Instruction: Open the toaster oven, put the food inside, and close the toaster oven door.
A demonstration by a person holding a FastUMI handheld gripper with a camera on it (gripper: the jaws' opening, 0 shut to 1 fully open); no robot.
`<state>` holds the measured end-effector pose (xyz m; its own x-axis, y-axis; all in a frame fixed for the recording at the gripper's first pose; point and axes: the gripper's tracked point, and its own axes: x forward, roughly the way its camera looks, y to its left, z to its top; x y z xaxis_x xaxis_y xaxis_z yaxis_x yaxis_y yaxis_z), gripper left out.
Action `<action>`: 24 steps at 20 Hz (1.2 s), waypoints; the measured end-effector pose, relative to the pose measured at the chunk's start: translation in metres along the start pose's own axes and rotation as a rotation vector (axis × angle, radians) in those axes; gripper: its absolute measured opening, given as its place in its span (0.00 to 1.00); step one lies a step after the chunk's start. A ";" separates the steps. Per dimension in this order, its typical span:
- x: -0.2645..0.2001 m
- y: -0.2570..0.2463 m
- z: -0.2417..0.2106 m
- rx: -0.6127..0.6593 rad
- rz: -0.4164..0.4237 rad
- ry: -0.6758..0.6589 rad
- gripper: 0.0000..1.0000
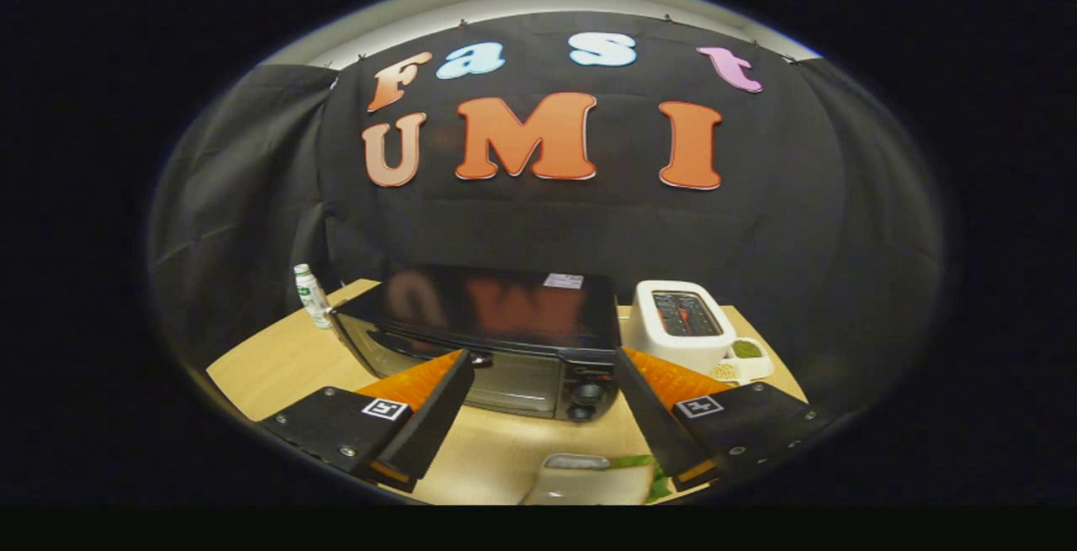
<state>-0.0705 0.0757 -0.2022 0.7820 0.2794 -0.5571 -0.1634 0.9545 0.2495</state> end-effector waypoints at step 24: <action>0.015 0.073 -0.047 0.041 -0.028 0.079 0.89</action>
<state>-0.0988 0.1546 -0.2291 0.7356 0.2617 -0.6248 -0.1160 0.9574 0.2645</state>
